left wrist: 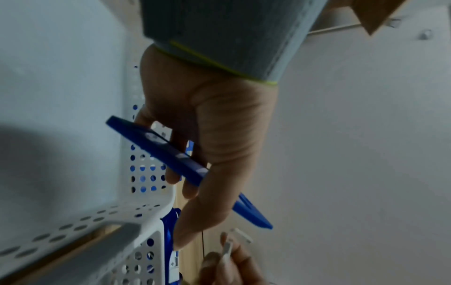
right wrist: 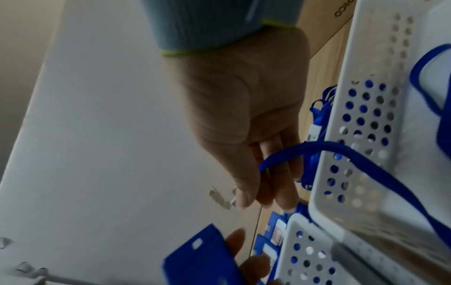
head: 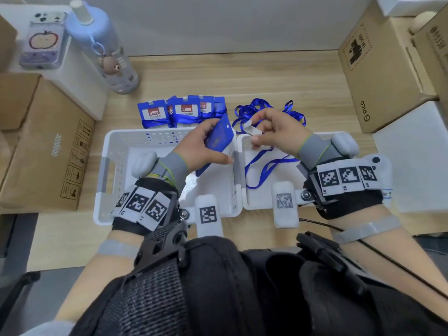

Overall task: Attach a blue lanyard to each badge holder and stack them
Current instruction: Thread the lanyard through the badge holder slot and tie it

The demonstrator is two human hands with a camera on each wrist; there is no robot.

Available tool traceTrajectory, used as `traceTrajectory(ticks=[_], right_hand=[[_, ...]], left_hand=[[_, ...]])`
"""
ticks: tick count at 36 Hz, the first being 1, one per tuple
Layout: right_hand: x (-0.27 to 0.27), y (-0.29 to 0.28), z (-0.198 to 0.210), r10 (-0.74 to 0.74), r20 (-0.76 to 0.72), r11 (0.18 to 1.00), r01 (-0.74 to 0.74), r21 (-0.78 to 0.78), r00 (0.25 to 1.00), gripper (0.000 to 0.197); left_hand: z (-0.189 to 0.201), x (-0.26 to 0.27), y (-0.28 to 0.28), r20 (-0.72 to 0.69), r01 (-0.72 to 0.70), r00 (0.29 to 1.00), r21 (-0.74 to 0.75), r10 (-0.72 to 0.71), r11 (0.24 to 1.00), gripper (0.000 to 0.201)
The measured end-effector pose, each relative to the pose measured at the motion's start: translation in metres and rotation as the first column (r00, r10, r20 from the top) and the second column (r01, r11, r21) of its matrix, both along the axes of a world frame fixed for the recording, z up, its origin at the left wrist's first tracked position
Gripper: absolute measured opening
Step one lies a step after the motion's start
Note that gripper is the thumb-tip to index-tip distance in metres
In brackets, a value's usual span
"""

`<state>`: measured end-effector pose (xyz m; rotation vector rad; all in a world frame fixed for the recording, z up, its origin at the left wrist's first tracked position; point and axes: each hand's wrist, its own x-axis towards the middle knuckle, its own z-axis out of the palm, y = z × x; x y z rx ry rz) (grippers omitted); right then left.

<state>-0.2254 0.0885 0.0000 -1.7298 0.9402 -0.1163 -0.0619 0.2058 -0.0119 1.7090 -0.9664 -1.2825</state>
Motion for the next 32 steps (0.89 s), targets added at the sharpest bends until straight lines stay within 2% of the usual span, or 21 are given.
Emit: traceTrajectory(ticks=[2,5,12,15,24,32], right_hand=[[0.005,0.003,0.006,-0.014,0.053,0.999,0.012,0.036,0.998,0.024],[0.011,0.008,0.009,-0.016,0.068,0.999,0.018,-0.041,0.998,0.020],[0.016,0.018,0.013,0.026,0.133,0.997,-0.016,-0.074,0.991,0.015],[0.017,0.021,0.013,0.032,0.099,0.994,-0.021,-0.110,0.995,0.008],[0.019,0.021,0.012,0.090,-0.029,0.974,-0.094,-0.208,0.996,0.017],[0.022,0.023,0.009,0.082,-0.045,0.961,-0.091,-0.261,0.996,0.010]], left_hand=[[0.002,0.001,-0.001,0.128,0.022,0.992,-0.019,-0.020,1.000,0.081],[0.003,0.003,-0.002,0.241,0.054,0.969,-0.036,-0.043,0.998,0.088],[0.003,0.005,0.000,0.418,0.103,0.904,-0.017,-0.086,0.995,0.099],[0.005,0.003,0.003,0.444,0.099,0.892,-0.004,-0.087,0.995,0.099],[0.010,-0.002,0.006,0.472,0.096,0.877,0.016,-0.092,0.995,0.100],[0.010,0.000,0.007,0.552,0.086,0.826,0.072,-0.111,0.994,0.093]])
